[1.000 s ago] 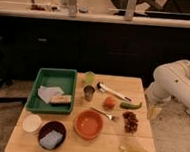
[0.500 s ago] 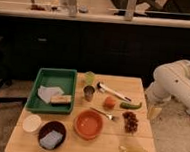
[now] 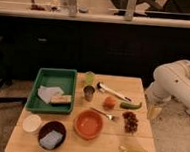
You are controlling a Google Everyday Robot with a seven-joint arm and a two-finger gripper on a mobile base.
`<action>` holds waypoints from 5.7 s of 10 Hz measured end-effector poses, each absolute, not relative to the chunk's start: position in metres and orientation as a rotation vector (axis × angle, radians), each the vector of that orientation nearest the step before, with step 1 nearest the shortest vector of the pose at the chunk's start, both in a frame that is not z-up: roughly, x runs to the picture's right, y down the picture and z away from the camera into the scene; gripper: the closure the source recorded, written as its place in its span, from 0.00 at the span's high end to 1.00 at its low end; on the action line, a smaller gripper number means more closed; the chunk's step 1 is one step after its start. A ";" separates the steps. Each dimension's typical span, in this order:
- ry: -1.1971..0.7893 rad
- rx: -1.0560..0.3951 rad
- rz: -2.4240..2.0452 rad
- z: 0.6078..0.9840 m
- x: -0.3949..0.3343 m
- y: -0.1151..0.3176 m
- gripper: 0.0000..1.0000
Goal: Place banana in plastic cup
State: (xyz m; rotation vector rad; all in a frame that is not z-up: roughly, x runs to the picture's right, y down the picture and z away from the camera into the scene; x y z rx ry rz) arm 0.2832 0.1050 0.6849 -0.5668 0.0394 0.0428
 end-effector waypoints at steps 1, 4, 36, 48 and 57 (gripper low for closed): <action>0.039 -0.567 0.043 0.685 0.283 0.105 0.80; 0.039 -0.567 0.043 0.685 0.283 0.105 0.80; -0.024 -0.558 0.097 0.679 0.296 0.149 0.80; -0.147 -0.594 0.204 0.668 0.303 0.205 0.80; -0.151 -0.629 0.193 0.673 0.296 0.225 0.80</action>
